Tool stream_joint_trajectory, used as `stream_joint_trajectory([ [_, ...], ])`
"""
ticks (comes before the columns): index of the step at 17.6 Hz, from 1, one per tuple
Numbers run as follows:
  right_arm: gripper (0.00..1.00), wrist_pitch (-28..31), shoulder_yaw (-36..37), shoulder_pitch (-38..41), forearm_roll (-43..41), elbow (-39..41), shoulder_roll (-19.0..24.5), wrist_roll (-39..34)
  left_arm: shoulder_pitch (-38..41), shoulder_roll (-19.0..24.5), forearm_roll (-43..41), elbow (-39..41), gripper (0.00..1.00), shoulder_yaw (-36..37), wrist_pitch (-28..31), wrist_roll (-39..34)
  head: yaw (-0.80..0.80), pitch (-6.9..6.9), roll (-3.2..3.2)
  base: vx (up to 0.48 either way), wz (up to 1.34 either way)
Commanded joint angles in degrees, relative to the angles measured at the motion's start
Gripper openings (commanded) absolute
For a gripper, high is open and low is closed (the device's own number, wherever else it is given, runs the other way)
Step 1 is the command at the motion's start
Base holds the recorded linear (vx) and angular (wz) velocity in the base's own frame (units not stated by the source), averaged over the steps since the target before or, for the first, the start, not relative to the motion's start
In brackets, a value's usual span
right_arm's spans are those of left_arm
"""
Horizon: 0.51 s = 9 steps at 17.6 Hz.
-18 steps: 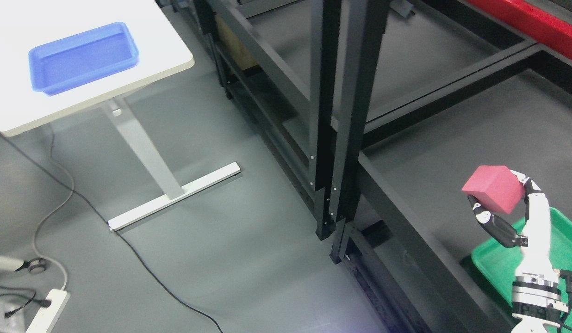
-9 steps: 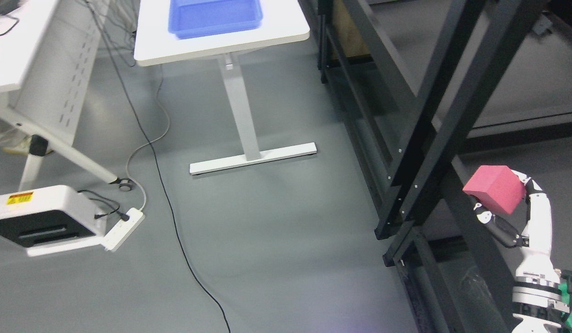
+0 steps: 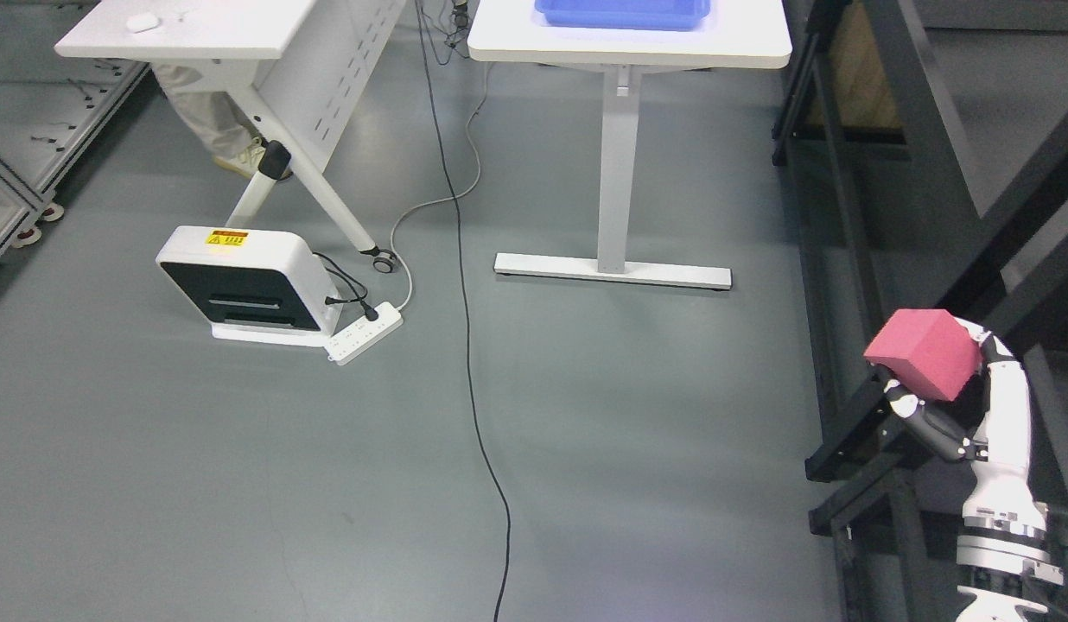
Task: Pick pink block from left shelf to tray
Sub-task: 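Turn and drive toward the table with the blue tray, holding the cube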
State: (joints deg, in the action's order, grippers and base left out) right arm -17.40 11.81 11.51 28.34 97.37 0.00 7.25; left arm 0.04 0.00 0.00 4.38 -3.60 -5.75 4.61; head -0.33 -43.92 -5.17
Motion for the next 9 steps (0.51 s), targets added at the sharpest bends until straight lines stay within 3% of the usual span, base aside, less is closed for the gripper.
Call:
stream_joint_trajectory([
  [1,0.04,0.0,-0.1,0.1,0.0,0.0,-1.0,0.0,0.5,1.0,-0.1,0.0,1.0,0.0,-0.1,0.0,0.0,0.0,0.0,-0.082,0.53],
  [9,0.04,0.0,-0.1,0.1,0.0,0.0,-1.0,0.0,0.5,1.0,-0.1,0.0,1.0,0.0,0.0,0.0,0.0,0.0,0.0,0.013,0.04],
])
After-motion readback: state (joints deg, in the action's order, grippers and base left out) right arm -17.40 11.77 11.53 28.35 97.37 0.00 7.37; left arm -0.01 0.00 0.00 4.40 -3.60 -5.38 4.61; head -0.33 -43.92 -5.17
